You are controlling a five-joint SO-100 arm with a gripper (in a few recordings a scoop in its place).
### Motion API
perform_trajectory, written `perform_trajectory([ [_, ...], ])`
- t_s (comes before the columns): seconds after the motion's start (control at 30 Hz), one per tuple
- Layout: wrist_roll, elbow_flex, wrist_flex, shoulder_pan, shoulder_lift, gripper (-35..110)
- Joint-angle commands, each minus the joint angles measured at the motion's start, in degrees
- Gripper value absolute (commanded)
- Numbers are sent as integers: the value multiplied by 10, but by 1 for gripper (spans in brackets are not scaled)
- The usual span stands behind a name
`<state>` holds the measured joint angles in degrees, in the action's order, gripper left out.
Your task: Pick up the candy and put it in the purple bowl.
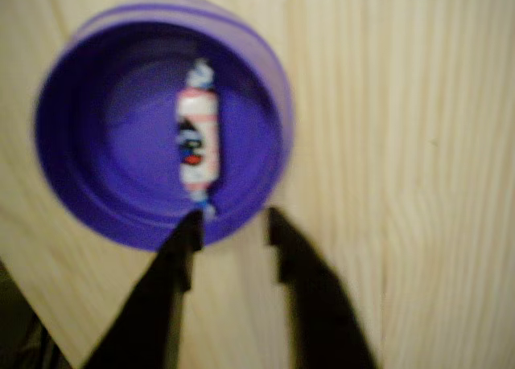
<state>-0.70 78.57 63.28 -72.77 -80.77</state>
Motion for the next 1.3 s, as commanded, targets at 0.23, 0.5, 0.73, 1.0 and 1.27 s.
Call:
perform_trajectory([
  [0.23, 43, 98, 61, 142, -250, -1],
  [0.5, 132, 248, 70, 281, -411, -1],
  [0.73, 101, 430, 22, 430, -565, -1],
  [1.0, 83, 575, -7, 650, -711, -1],
  [1.27, 129, 729, -52, 807, -840, -1],
])
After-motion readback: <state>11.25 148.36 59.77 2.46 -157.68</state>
